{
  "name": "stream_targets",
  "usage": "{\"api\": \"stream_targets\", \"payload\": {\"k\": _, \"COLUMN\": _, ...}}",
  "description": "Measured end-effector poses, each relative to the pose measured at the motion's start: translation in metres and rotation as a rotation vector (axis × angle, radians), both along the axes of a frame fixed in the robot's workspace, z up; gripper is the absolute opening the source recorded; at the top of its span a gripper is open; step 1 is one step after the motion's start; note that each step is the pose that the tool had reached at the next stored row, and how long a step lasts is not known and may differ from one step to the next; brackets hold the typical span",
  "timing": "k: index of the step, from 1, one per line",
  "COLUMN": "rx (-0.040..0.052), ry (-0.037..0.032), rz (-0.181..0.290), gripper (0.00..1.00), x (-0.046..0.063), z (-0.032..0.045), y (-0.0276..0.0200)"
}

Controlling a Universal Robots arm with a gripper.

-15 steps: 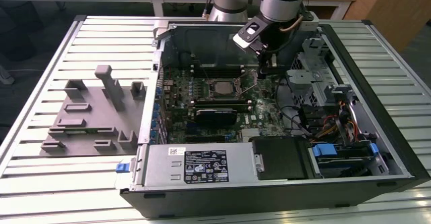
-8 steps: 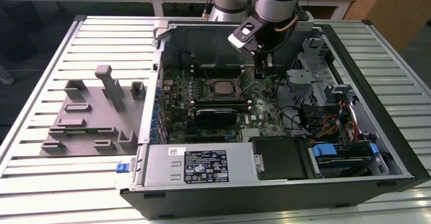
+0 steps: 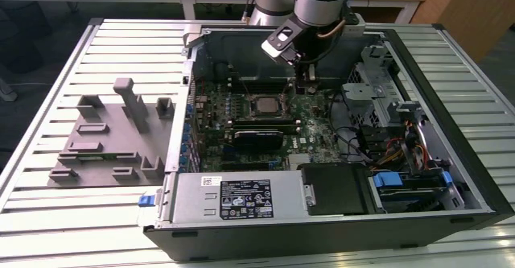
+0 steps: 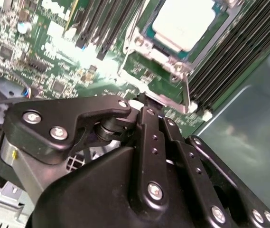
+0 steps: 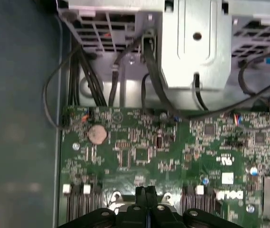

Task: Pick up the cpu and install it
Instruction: 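Close the cpu cover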

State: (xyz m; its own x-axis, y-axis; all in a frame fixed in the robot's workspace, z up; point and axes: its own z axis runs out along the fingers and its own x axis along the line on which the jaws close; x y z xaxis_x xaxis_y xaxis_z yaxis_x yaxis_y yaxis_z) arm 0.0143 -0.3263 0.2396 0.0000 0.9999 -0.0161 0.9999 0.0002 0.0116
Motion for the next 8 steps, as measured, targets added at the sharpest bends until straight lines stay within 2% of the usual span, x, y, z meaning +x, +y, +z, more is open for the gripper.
{"api": "stream_targets", "payload": {"k": 8, "rx": 0.0038, "ry": 0.0000, "rz": -0.005, "gripper": 0.11, "x": -0.020, "z": 0.0000, "y": 0.0000}}
